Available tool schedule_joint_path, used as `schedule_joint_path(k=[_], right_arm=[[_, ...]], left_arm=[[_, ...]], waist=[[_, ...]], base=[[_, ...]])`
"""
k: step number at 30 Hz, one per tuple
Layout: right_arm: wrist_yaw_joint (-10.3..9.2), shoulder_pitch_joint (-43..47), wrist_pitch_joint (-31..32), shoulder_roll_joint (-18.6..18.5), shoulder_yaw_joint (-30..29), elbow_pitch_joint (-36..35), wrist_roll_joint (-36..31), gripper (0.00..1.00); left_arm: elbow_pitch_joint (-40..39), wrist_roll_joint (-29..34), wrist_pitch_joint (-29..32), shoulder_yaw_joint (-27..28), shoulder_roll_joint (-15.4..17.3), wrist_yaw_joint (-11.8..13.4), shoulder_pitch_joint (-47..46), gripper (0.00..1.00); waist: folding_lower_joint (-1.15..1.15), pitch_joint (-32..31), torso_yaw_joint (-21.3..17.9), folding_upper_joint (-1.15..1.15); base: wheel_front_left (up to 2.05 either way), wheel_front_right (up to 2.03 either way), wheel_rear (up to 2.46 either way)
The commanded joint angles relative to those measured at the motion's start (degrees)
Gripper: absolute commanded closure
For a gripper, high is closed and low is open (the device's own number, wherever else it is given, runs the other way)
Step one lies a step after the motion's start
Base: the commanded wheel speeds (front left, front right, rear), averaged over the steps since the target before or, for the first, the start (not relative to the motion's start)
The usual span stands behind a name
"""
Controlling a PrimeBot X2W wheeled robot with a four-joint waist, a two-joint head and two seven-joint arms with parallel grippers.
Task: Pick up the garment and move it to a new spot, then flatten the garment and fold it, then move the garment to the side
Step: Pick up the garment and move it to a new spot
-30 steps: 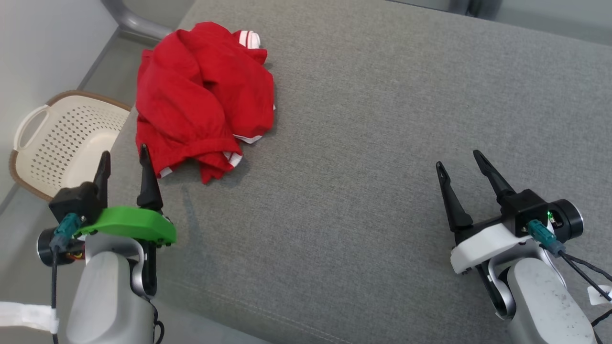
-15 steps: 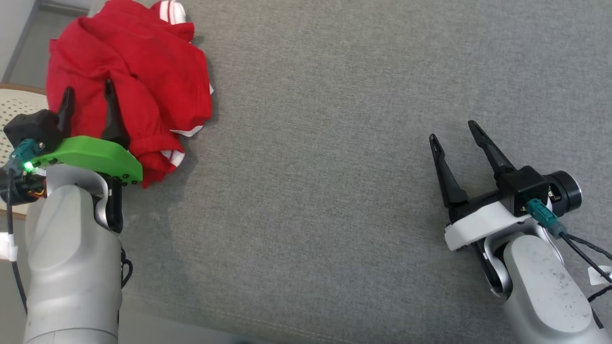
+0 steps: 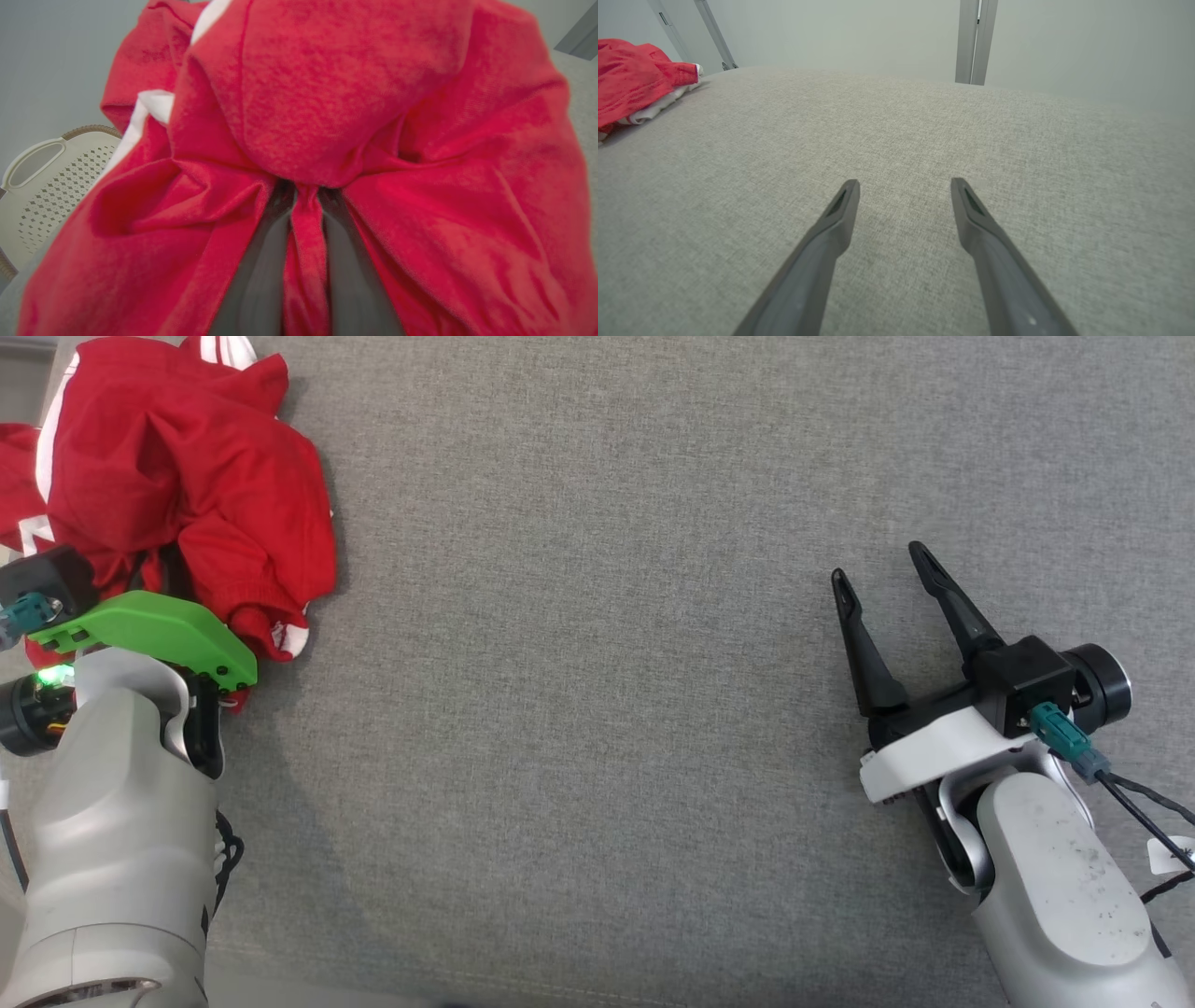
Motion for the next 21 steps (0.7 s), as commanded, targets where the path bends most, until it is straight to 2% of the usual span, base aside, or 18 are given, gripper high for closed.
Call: schedule_joint_path(k=[1,11,21], right_arm=[[-0.01,0.3,-0.1,-0.3,-0.4,0.8,0.5,0.0],[-0.01,2.0,-0.1,1.7,-0.3,1.5,0.7,0.0],[-0.01,4.8,-0.1,3.8,-0.4,2.2,1.6,0.0]], left_arm=[[0.6,-0.1,0.0,-0.2,-0.3,-0.2,-0.4,1.0],[-7.7,1.6,-0.6,-1.1,0.4,-0.2,1.2,1.0],[-13.8,1.0,-0.6,-5.6,-1.4,-0.2,3.0,1.0]], waist=[[0.0,-0.4,0.0,0.0],[0.0,-6.2,-0.6,0.0],[0.0,-12.1,-5.7,0.0]], base=[[0.0,0.0,0.0],[0.0,0.0,0.0],[0.0,0.0,0.0]])
